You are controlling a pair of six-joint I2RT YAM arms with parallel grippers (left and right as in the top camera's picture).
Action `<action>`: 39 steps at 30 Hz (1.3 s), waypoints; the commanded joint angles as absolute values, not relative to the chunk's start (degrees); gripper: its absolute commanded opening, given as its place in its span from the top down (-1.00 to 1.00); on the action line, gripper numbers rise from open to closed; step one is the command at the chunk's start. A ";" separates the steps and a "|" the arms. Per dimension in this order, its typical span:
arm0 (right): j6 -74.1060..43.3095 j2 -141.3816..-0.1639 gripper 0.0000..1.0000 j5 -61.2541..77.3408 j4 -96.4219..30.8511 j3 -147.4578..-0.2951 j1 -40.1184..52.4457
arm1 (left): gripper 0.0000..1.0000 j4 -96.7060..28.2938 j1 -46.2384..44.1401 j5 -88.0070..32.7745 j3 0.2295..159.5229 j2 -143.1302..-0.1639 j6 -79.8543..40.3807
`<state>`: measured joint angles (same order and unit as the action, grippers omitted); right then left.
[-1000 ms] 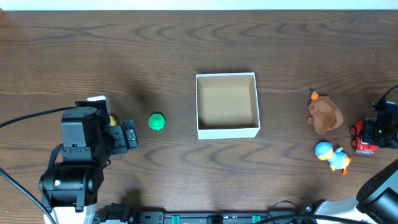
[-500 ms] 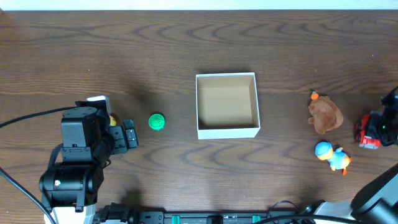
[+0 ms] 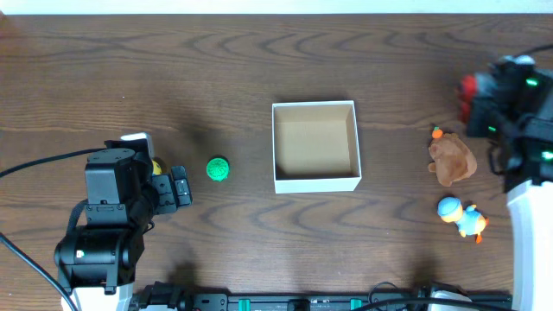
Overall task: Pack container
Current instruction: 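Carry the red fire truck into the white box and release it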
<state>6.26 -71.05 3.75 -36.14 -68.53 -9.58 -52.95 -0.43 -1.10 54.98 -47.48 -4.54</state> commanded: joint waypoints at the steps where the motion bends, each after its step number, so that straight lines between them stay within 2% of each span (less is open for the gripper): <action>1: -6.33 -69.65 0.97 3.01 -36.21 -71.83 -0.14 | -0.96 -53.08 -0.16 -0.86 56.12 -47.48 -5.06; 6: -12.36 -71.77 0.97 -2.13 -34.85 -72.12 15.18 | -0.96 -53.10 -0.16 -0.86 56.12 -47.48 -5.06; 12: -17.28 -79.53 0.97 -7.09 -37.21 -72.12 26.35 | -0.96 -53.12 -0.19 -0.86 56.05 -47.64 -5.06; 16: -21.37 -85.56 0.98 -7.05 -38.85 -72.12 28.62 | -0.96 -53.15 -0.16 -0.86 56.03 -48.03 -5.06; 26: -28.23 -98.89 0.98 -7.29 -37.65 -72.12 27.75 | -0.96 -53.58 -0.16 -0.86 55.99 -49.67 -5.06; 32: -28.69 -104.92 0.95 -7.07 -36.80 -72.12 26.96 | -0.96 -53.58 -0.16 -0.86 55.99 -50.59 -5.06; 34: -28.69 -105.78 0.67 -7.07 -36.77 -72.12 26.96 | -0.96 -53.58 -0.16 -0.89 55.99 -50.78 -5.06; 36: -28.67 -105.82 0.22 -7.07 -36.56 -72.12 26.96 | -0.96 -53.58 -0.16 -0.86 55.99 -50.89 -5.06; 38: -28.62 -105.51 0.01 -7.07 -35.94 -72.18 26.96 | -0.96 -53.56 -0.16 -0.86 55.99 -50.92 -5.06; 39: -28.25 -105.16 -0.03 -7.07 -35.97 -72.42 26.96 | -0.96 -53.54 -0.16 -0.86 55.99 -50.92 -5.04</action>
<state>-27.64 -105.54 -6.28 -36.16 -71.24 27.22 -53.43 -0.43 -1.10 54.98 -50.74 -4.54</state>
